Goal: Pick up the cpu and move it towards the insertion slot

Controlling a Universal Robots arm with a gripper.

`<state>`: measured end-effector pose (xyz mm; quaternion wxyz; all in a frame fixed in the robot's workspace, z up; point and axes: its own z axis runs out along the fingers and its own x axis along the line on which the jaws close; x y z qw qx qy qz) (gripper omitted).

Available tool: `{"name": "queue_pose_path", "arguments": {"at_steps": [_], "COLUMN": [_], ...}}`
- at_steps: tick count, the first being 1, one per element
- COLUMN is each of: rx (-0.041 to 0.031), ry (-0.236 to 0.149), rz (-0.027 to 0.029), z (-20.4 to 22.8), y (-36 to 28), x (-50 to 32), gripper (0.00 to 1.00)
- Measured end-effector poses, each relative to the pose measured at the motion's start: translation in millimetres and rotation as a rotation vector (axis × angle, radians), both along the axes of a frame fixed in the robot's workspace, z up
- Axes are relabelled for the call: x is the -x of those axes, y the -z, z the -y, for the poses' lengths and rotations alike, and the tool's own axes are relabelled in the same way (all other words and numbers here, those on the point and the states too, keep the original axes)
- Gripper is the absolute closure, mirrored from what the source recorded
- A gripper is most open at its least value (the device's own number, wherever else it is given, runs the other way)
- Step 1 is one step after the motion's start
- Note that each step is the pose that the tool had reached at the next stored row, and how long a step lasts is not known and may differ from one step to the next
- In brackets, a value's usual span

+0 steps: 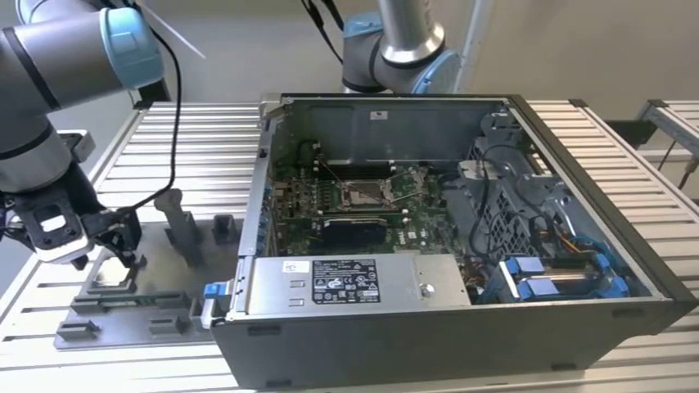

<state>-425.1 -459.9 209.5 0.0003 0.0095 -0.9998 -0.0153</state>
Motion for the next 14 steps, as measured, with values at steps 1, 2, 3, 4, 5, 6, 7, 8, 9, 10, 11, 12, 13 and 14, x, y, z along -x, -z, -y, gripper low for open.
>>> {"name": "queue_pose_path", "arguments": {"at_steps": [1,2,3,4,5,6,7,8,9,10,11,12,13,14], "rx": [0.0000,0.0000,-0.0001,-0.0001,0.0001,0.0000,0.0000,0.0000,0.0000,-0.0001,0.0000,0.0000,0.0000,0.0000], "ry": [0.000,0.000,0.000,0.000,0.000,0.000,0.000,0.000,-0.001,-0.001,-0.002,-0.002,-0.003,-0.003], "rz": [0.0000,0.0000,0.0001,0.0001,-0.0001,0.0000,0.0000,0.0000,0.0002,0.0004,0.0007,0.0008,0.0009,0.0010], "z": [0.0,0.1,0.1,0.0,0.0,0.1,0.1,0.0,0.0,0.0,0.0,0.0,-0.2,-0.4], "y": [1.4,2.8,4.3,5.7,6.8,8.1,9.3,10.6,11.8,12.9,13.8,14.6,15.5,16.3], "x": [0.0,0.1,0.2,0.4,0.7,0.8,0.9,0.9,0.9,0.9,0.9,0.9,0.9,1.0], "gripper": [0.00,0.00,0.00,0.00,0.00,0.00,0.00,0.00,0.00,0.00,0.00,0.00,0.00,0.00]}}
